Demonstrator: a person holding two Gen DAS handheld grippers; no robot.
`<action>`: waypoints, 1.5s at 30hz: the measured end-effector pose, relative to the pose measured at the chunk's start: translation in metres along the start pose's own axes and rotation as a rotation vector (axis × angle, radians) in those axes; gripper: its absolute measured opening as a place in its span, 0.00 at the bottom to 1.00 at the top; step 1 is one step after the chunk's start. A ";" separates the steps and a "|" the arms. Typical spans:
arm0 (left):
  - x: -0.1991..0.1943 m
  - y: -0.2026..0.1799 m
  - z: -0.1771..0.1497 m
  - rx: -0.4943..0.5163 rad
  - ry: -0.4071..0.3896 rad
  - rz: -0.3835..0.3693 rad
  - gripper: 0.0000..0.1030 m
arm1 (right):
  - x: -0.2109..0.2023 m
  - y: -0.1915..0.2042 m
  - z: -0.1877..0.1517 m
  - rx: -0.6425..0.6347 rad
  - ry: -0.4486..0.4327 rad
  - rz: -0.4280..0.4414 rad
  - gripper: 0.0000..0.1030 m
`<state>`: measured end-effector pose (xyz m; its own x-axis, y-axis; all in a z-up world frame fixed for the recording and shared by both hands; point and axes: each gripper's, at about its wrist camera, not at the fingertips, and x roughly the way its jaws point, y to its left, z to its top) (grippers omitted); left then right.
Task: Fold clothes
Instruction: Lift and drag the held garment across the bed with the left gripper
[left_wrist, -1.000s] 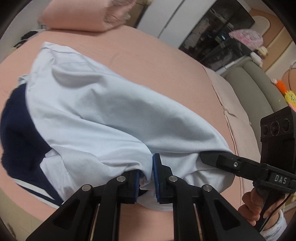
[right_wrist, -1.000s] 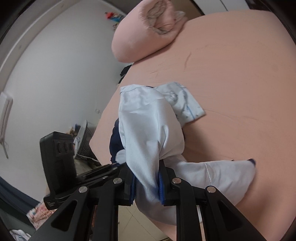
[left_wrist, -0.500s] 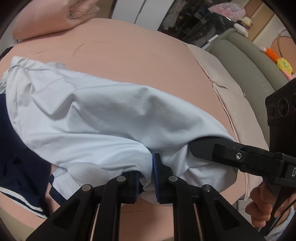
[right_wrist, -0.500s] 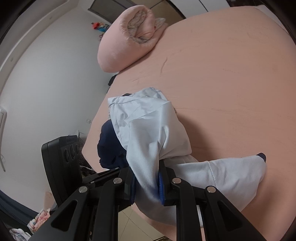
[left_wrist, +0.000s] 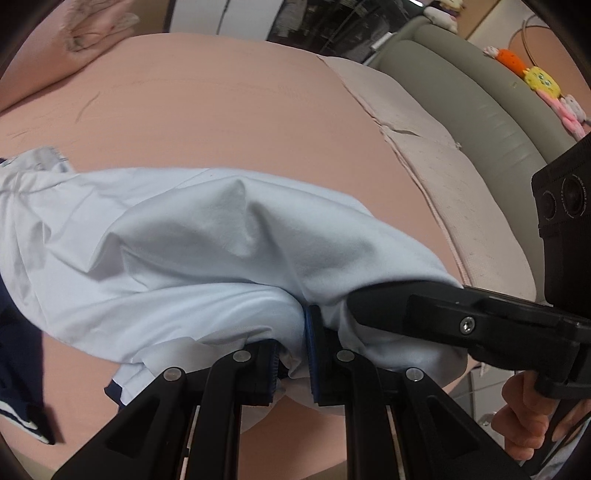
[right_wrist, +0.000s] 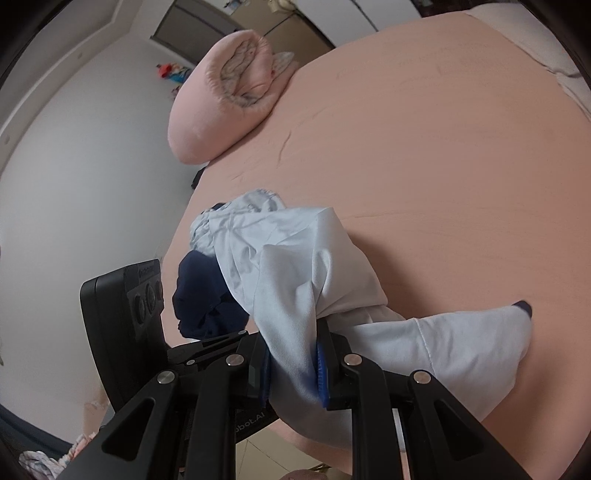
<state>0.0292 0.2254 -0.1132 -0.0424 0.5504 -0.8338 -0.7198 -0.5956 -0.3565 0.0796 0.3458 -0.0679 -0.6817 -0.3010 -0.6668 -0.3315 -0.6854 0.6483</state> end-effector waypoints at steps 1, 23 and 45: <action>0.003 -0.007 0.001 0.010 0.003 -0.006 0.11 | -0.005 -0.005 0.000 0.007 -0.005 -0.003 0.17; 0.030 -0.060 -0.010 0.177 0.081 -0.070 0.11 | -0.051 -0.056 -0.018 0.090 -0.103 -0.111 0.17; 0.034 -0.021 -0.009 0.158 0.048 0.020 0.11 | -0.010 -0.070 0.023 -0.021 -0.099 -0.412 0.17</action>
<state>0.0489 0.2517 -0.1382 -0.0278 0.5086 -0.8606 -0.8195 -0.5046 -0.2717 0.0948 0.4119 -0.0986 -0.5547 0.0650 -0.8295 -0.5768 -0.7485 0.3271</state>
